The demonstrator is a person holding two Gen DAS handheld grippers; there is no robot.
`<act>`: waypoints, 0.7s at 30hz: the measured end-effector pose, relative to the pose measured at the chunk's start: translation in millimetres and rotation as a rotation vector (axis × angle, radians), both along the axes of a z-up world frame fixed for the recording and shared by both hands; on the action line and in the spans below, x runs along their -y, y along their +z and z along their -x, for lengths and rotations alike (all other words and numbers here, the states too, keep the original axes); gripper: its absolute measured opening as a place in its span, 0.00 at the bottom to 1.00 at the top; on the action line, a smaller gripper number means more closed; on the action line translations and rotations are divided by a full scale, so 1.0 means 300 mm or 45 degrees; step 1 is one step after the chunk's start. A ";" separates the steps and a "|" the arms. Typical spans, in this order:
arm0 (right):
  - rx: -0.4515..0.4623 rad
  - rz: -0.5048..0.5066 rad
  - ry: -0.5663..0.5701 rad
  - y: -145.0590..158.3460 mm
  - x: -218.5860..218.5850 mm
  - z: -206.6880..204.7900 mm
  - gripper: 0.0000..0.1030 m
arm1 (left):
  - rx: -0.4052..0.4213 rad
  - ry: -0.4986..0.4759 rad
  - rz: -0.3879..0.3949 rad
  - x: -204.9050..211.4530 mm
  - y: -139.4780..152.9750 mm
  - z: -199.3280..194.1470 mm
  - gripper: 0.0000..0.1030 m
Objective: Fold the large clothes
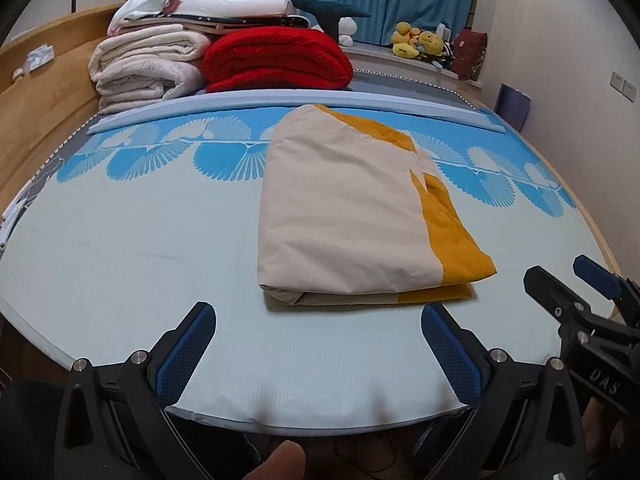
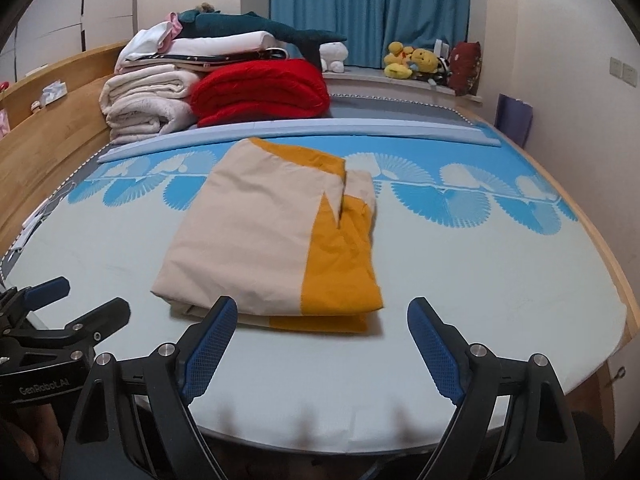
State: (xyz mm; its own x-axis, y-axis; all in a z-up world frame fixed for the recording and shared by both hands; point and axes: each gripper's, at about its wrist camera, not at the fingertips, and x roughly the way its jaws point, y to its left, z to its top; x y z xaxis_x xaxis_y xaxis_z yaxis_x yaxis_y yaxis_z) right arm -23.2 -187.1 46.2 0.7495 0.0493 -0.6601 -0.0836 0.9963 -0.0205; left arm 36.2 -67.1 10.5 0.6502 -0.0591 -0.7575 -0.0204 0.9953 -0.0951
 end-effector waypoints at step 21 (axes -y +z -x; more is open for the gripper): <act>0.018 0.039 0.082 -0.020 -0.067 -0.006 0.85 | -0.018 0.017 0.013 -0.012 -0.024 -0.020 0.99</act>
